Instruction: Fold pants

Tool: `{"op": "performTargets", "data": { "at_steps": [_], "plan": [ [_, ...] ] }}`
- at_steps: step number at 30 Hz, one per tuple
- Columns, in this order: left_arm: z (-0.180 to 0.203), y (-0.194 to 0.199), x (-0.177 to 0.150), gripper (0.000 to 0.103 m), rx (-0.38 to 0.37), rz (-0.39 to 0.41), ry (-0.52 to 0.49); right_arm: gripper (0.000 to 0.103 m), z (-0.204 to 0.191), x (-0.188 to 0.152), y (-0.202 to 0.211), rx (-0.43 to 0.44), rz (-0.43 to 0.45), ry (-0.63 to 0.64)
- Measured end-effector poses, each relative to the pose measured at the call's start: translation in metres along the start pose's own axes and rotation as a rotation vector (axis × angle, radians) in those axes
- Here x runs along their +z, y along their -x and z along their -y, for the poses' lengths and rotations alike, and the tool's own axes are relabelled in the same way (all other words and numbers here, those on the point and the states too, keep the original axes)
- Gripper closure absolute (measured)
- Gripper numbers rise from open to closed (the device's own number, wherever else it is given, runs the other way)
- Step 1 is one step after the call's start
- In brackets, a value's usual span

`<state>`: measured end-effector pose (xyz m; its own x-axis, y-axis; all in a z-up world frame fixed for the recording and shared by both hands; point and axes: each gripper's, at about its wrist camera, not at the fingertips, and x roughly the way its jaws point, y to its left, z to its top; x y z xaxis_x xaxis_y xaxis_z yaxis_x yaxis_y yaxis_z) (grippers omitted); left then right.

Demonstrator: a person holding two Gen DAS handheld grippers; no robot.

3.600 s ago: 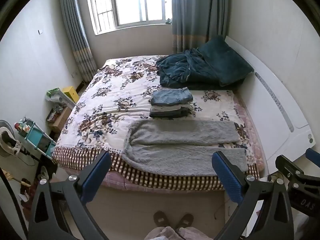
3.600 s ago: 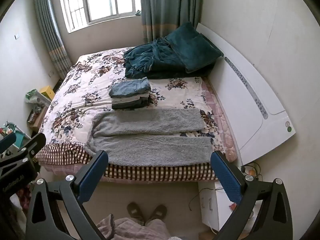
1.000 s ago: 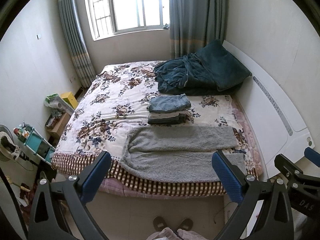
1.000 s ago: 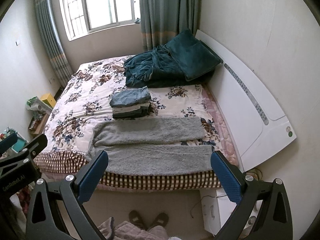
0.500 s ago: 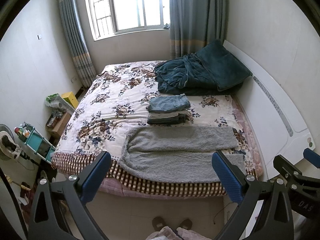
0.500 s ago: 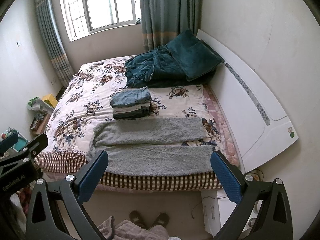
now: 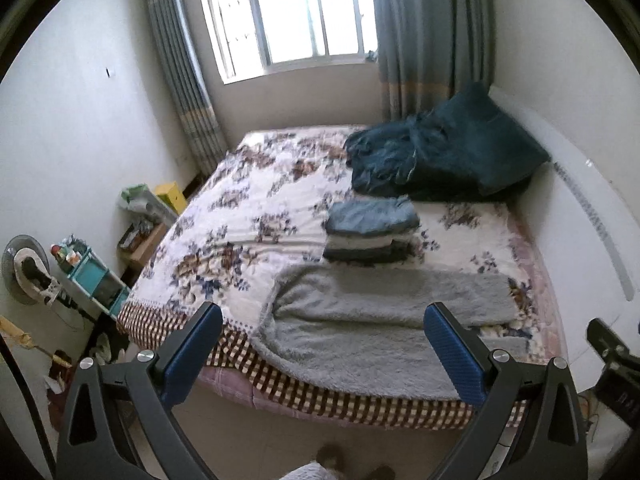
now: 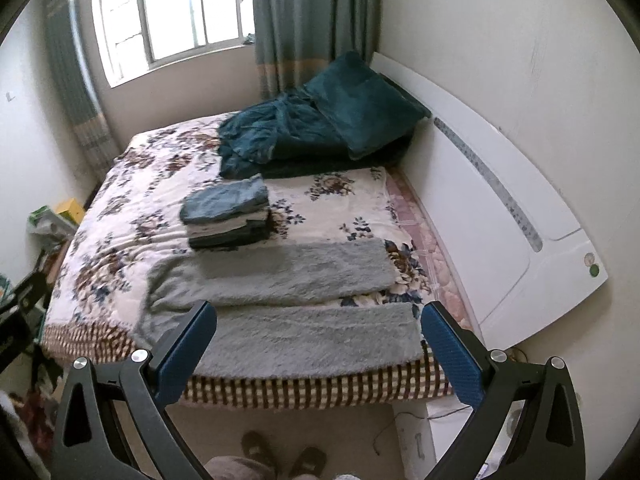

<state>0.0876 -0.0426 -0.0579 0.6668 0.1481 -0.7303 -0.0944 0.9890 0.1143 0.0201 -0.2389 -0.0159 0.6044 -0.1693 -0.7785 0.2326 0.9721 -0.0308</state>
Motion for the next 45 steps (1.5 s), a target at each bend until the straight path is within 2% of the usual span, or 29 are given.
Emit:
{"op": "performTargets", "data": {
  "at_steps": [6,9,15,19,22,24,28,32,36,39,43,45],
  "plan": [
    [0.030,-0.090,0.009,0.000,0.002,-0.099,-0.030,0.000,0.003,0.024,-0.101,-0.026,-0.070,-0.048],
    [0.042,-0.150,0.019,0.000,-0.013,-0.167,-0.051,0.000,-0.004,0.040,-0.162,-0.055,-0.112,-0.060],
    [0.071,-0.276,0.040,0.000,-0.058,-0.306,-0.115,0.000,-0.021,0.071,-0.296,-0.087,-0.213,-0.089],
    [0.087,-0.352,0.046,0.000,-0.064,-0.377,-0.177,0.000,-0.031,0.082,-0.389,-0.090,-0.256,-0.060],
    [0.107,-0.415,0.049,0.000,-0.028,-0.380,-0.265,0.000,-0.034,0.084,-0.462,-0.099,-0.307,-0.018],
    [0.115,-0.449,0.047,0.000,-0.015,-0.396,-0.317,0.000,-0.035,0.084,-0.515,-0.097,-0.377,0.021],
    [0.147,-0.518,0.032,0.000,0.002,-0.427,-0.440,0.000,-0.038,0.074,-0.610,-0.102,-0.499,0.119],
    [0.188,-0.586,0.012,0.000,-0.011,-0.472,-0.572,0.000,-0.040,0.067,-0.694,-0.089,-0.577,0.222],
    [0.222,-0.642,-0.004,0.000,-0.054,-0.488,-0.670,0.000,-0.038,0.061,-0.774,-0.029,-0.687,0.336],
    [0.241,-0.675,-0.008,0.000,-0.102,-0.480,-0.712,0.000,-0.036,0.060,-0.817,0.015,-0.730,0.402],
    [0.261,-0.685,-0.008,0.002,-0.158,-0.422,-0.753,0.000,-0.038,0.060,-0.869,0.064,-0.765,0.522],
    [0.271,-0.687,-0.014,0.002,-0.179,-0.437,-0.800,0.004,-0.039,0.058,-0.885,0.109,-0.784,0.536]
  ]
}}
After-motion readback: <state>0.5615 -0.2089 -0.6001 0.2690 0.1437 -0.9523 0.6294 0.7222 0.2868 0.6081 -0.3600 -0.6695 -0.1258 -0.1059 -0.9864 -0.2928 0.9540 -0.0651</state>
